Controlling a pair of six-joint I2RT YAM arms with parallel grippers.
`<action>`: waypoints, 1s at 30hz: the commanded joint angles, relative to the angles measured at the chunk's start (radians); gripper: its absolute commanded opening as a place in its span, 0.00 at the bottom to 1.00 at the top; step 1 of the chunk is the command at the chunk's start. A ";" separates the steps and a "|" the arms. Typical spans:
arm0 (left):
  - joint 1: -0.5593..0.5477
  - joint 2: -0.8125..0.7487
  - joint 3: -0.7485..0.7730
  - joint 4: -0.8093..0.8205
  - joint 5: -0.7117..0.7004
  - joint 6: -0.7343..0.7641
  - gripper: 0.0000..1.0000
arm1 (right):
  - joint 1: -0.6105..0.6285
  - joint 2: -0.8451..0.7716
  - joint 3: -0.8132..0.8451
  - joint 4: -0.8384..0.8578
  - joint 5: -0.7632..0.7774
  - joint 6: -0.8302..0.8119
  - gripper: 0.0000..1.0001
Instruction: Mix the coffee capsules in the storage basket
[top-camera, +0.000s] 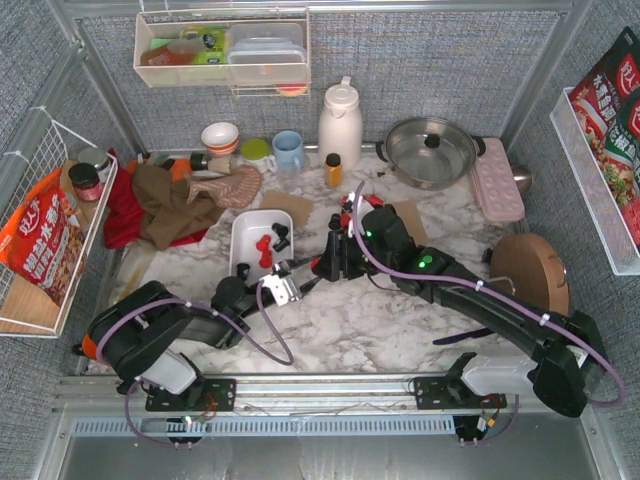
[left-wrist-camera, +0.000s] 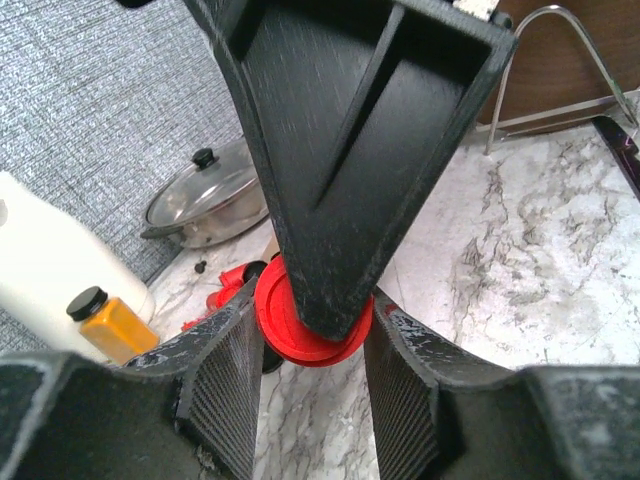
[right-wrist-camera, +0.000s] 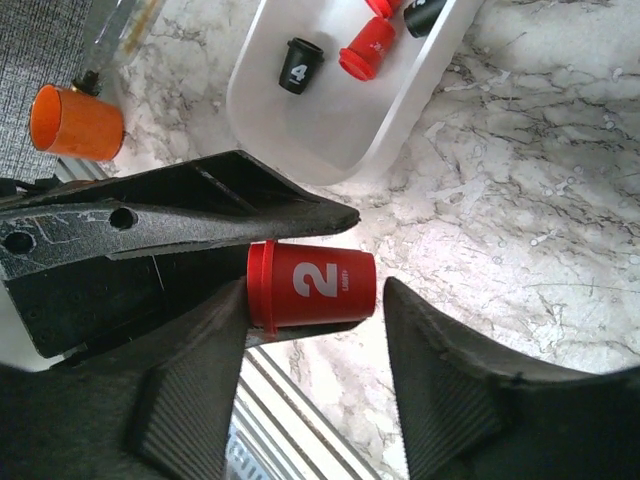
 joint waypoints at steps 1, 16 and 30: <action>-0.002 -0.014 -0.029 0.042 -0.051 0.003 0.43 | 0.001 -0.014 0.011 -0.023 0.051 0.006 0.64; 0.116 -0.085 -0.110 -0.092 -0.498 -0.303 0.39 | -0.175 0.092 0.076 -0.058 0.338 -0.168 0.68; 0.325 -0.072 0.188 -0.729 -0.495 -0.550 0.47 | -0.205 0.600 0.351 0.004 0.352 -0.290 0.56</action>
